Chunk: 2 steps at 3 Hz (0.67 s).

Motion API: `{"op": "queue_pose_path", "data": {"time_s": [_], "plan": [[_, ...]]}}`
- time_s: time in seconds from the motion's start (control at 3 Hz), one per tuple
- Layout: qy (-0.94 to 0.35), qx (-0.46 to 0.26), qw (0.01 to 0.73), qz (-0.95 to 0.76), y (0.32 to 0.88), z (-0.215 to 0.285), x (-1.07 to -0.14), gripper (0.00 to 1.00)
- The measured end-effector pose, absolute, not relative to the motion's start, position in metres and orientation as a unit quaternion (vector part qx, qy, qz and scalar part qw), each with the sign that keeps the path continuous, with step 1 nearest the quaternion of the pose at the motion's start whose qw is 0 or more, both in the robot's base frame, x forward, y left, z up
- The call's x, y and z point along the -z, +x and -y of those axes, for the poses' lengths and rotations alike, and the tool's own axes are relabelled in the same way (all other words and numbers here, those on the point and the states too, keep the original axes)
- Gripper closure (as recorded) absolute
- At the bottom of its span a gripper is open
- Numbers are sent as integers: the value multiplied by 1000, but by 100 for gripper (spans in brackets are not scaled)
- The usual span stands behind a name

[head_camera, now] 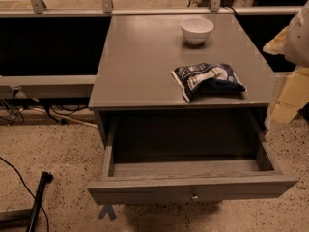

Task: Close top drawer

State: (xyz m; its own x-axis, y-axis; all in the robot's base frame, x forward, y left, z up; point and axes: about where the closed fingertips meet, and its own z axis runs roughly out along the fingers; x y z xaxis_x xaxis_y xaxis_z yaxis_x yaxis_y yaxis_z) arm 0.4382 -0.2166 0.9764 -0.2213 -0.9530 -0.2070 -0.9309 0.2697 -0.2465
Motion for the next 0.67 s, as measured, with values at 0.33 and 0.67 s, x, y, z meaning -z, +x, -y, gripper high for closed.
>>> {"op": "queue_pose_path", "data": {"time_s": [0.33, 0.67], "plan": [[-603, 35, 159, -781, 438, 217, -976, 0], [-601, 12, 187, -777, 438, 217, -955, 0]]}}
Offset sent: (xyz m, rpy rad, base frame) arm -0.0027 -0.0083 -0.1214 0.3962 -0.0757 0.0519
